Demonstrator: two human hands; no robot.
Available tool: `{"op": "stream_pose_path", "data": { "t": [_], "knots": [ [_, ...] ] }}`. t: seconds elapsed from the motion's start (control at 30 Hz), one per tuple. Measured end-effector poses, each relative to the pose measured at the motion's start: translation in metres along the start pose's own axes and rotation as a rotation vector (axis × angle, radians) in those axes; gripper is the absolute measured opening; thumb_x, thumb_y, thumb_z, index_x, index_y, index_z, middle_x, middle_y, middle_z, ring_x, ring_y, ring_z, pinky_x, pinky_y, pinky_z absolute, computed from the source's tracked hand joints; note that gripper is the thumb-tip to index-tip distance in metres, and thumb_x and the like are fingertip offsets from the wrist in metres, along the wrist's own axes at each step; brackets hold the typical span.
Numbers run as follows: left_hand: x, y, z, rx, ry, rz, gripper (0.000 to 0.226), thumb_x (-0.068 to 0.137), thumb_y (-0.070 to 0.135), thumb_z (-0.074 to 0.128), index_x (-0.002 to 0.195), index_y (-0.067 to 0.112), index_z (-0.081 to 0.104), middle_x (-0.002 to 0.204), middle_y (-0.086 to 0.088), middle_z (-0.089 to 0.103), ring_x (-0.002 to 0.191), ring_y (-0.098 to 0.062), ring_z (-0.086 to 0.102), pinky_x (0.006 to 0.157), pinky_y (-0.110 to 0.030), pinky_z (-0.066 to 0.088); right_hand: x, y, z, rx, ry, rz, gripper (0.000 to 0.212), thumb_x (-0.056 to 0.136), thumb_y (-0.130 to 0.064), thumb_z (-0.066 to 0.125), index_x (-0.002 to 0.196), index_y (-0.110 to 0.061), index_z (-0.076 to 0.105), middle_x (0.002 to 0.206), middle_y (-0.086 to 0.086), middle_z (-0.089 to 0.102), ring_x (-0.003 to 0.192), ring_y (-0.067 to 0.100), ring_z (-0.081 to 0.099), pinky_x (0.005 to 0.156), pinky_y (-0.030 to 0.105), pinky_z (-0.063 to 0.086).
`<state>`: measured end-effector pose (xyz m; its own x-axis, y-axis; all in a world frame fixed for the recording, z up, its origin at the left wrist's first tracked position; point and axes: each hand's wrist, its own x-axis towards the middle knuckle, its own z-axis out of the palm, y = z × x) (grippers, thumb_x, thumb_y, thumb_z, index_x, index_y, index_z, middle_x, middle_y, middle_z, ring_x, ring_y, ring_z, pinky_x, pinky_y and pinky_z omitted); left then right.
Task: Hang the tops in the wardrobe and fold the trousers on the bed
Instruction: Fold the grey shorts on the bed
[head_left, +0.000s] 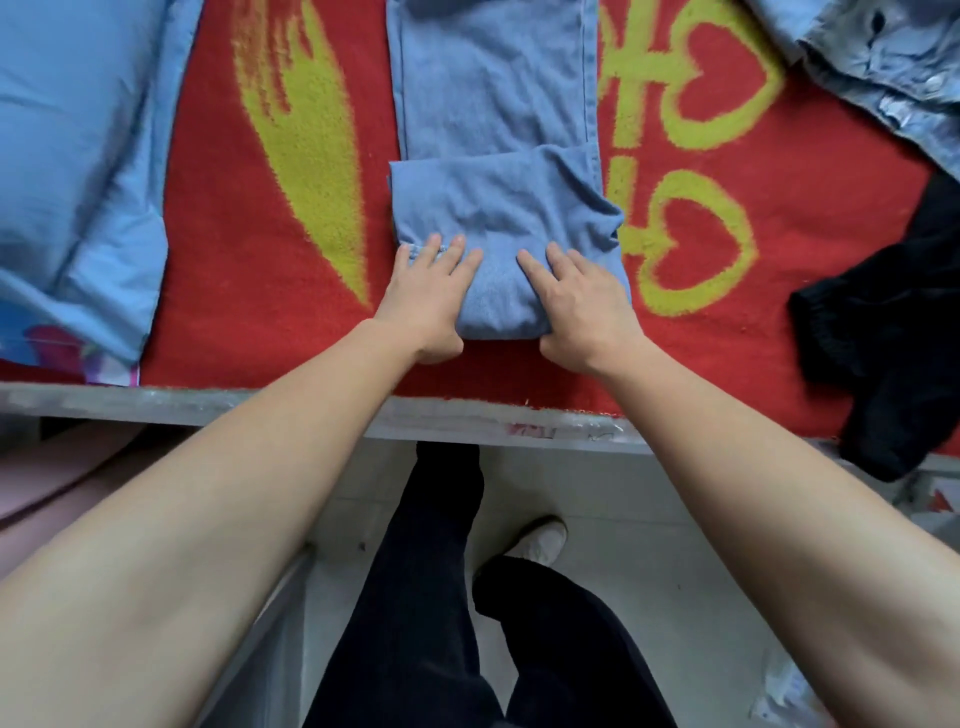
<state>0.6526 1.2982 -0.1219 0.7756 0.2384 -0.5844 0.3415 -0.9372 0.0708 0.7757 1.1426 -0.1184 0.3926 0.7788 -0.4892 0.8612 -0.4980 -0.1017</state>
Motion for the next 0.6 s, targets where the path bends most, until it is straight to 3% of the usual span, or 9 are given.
{"op": "stream_pose_path", "data": {
  "t": [0.23,0.4,0.47,0.53,0.6],
  "knots": [
    [-0.078,0.044,0.018,-0.216,-0.179,-0.006,0.095,0.077,0.024,0.062,0.158,0.02,0.013,0.165,-0.007,0.01,0.152,-0.027,0.009,0.122,-0.046,0.014,-0.078,-0.004,-0.004,0.026,-0.136,-0.139,0.078,0.079,-0.032,0.06,0.152,-0.026,0.035,0.128,0.004,0.059,0.113,0.031,0.061,0.085,0.038,0.047],
    [-0.111,0.056,0.012,-0.321,-0.323,0.045,0.093,0.076,0.025,0.068,0.156,0.017,0.022,0.163,-0.006,0.022,0.148,-0.023,0.024,0.117,-0.034,0.028,-0.106,-0.004,-0.02,-0.007,-0.258,-0.232,0.073,0.074,-0.032,0.062,0.146,-0.033,0.047,0.119,0.004,0.069,0.11,0.03,0.064,0.078,0.032,0.048],
    [-0.106,0.043,-0.012,-0.425,-0.338,0.075,0.077,0.068,0.02,0.074,0.14,0.017,0.049,0.14,-0.006,0.052,0.131,-0.025,0.049,0.1,-0.031,0.046,-0.093,0.001,-0.044,0.048,-0.365,-0.209,0.067,0.071,-0.037,0.066,0.137,-0.037,0.055,0.106,0.002,0.073,0.1,0.03,0.066,0.067,0.025,0.044],
    [-0.092,0.019,-0.043,-0.561,-0.313,0.092,0.051,0.06,0.017,0.079,0.108,0.021,0.064,0.105,-0.002,0.064,0.103,-0.025,0.063,0.077,-0.03,0.051,-0.068,0.012,-0.075,0.201,-0.45,-0.124,0.051,0.063,-0.037,0.069,0.114,-0.038,0.064,0.087,-0.003,0.072,0.082,0.026,0.067,0.055,0.018,0.046],
    [-0.076,-0.014,-0.067,-0.772,-0.24,0.004,0.054,0.064,0.013,0.081,0.115,0.022,0.065,0.109,0.004,0.064,0.102,-0.017,0.06,0.078,-0.024,0.047,-0.039,0.026,-0.102,0.392,-0.412,-0.023,0.063,0.056,-0.04,0.068,0.118,-0.037,0.065,0.097,-0.002,0.071,0.086,0.023,0.066,0.068,0.025,0.054]
  ]
}}
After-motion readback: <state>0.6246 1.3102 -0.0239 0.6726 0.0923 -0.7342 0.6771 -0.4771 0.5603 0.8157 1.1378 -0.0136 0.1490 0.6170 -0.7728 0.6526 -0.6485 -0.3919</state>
